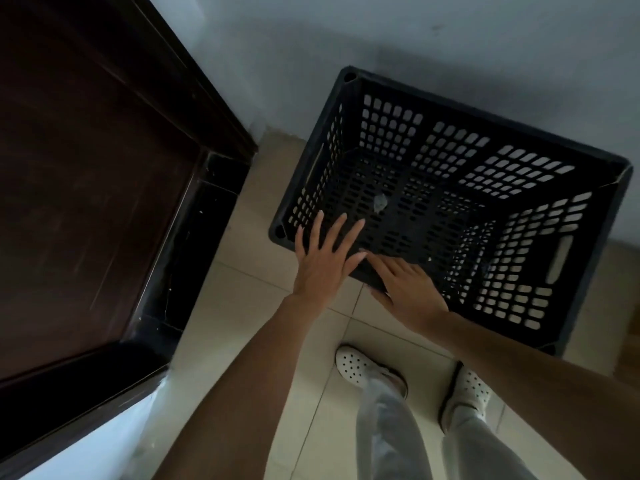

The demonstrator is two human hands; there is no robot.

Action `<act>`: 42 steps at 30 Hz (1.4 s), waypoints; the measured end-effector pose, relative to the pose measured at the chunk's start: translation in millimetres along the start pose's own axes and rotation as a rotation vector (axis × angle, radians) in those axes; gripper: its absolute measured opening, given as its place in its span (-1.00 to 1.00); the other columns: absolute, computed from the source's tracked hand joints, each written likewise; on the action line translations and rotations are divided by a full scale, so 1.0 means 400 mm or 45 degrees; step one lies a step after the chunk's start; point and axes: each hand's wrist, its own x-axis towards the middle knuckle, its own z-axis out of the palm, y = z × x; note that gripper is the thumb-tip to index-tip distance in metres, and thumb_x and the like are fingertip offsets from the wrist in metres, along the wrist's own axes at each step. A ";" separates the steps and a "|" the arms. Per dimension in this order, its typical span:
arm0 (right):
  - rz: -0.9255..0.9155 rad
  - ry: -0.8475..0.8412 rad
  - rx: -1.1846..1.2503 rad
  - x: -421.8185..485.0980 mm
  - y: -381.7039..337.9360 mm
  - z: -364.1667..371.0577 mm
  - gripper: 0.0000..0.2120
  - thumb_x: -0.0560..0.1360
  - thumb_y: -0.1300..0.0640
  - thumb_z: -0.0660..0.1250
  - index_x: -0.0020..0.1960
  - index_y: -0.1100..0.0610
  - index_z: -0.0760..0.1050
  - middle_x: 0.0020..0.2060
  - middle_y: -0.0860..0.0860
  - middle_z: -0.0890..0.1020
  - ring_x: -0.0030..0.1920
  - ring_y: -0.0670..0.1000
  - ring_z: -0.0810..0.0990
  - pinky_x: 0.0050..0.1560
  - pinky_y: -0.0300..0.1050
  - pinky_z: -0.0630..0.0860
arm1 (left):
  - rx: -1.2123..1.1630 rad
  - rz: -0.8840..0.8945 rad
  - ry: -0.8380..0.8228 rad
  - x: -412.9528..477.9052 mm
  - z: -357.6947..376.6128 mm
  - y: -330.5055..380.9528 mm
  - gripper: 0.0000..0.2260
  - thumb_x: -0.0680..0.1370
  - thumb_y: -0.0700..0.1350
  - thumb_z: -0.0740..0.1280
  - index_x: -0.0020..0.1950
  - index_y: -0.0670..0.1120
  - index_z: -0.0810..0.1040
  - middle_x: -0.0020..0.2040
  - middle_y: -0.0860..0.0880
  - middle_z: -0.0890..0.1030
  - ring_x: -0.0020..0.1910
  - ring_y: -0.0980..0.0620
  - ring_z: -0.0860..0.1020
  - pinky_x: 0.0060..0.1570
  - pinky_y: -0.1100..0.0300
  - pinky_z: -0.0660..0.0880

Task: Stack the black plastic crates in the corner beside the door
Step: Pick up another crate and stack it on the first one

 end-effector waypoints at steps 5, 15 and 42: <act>0.042 -0.137 0.180 0.013 0.000 -0.009 -0.34 0.57 -0.17 0.15 0.54 -0.16 -0.12 0.51 -0.11 0.16 0.40 0.03 0.34 0.20 0.00 0.53 | -0.205 0.069 -0.339 0.017 -0.034 -0.030 -0.41 0.58 0.33 -0.08 0.58 0.20 -0.10 0.61 0.11 -0.01 0.59 -0.04 -0.12 0.49 -0.18 -0.06; 0.009 -0.082 0.288 0.077 0.064 -0.109 -0.38 0.58 -0.19 0.06 0.55 -0.10 -0.09 0.51 -0.06 0.17 0.48 0.04 0.22 0.38 0.10 0.35 | -0.389 0.012 0.016 0.075 -0.108 -0.037 -0.39 0.55 -0.12 0.32 0.55 -0.05 0.16 0.50 -0.07 0.27 0.50 -0.08 0.21 0.46 -0.05 0.26; -0.405 -0.096 -0.332 0.762 0.028 -0.325 -0.16 0.38 0.17 0.38 0.55 0.07 0.05 0.52 0.15 0.13 0.54 0.23 -0.05 0.50 0.19 -0.23 | -0.602 -0.500 0.122 0.435 -0.111 -0.145 -0.30 0.50 -0.09 0.37 0.56 -0.10 0.12 0.39 -0.12 0.42 0.38 -0.09 0.39 0.20 -0.06 0.51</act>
